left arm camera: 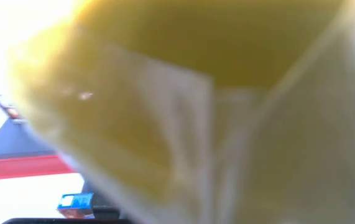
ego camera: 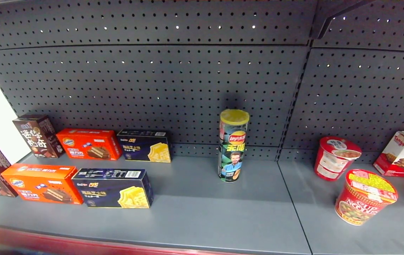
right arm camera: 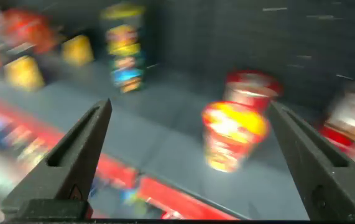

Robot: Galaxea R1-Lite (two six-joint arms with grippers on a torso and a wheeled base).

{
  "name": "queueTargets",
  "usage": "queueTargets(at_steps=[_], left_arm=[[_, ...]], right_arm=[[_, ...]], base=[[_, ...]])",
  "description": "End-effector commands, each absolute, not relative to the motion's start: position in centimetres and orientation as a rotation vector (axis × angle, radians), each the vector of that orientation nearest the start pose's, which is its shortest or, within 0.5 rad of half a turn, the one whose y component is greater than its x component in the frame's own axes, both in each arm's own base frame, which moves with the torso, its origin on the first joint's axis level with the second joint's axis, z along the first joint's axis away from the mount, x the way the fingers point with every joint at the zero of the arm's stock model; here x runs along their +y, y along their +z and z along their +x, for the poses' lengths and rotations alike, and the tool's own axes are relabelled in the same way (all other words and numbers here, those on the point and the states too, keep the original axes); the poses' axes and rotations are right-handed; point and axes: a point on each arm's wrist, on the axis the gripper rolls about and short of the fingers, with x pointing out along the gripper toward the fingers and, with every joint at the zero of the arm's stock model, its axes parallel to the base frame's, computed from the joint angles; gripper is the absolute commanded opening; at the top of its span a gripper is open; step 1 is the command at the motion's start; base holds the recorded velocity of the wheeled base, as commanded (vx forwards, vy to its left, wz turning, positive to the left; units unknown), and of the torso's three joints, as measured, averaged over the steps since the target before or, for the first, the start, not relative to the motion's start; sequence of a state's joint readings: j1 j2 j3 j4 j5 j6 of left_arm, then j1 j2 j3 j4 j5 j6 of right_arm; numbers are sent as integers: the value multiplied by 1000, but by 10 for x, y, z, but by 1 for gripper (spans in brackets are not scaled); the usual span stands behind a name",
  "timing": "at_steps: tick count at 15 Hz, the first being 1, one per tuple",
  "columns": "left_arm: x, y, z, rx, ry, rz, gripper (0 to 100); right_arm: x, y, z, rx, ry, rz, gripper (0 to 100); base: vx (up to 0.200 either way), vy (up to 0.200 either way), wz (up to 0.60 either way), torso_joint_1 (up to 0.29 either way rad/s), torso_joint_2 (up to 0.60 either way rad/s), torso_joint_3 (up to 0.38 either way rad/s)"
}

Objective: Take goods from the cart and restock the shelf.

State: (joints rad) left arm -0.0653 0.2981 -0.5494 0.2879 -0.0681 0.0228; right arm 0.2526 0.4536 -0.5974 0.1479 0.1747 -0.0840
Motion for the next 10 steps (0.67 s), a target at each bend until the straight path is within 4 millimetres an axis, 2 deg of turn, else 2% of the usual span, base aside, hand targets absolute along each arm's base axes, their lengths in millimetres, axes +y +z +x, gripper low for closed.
queueTargets(at_steps=[1,5,10], left_arm=[[0,200,-28,68,-136,21,0],[0,199,-29,68,-136,20,0],[0,199,-30,62,-136,20,0]], right_arm=[[18,239,35,155,559,-113,100],[36,247,71,257,620,-130,100],[77,256,115,296,754,-131,100]], base=[[0,0,0,0,0,0],[0,0,0,0,0,0],[0,0,0,0,0,0]])
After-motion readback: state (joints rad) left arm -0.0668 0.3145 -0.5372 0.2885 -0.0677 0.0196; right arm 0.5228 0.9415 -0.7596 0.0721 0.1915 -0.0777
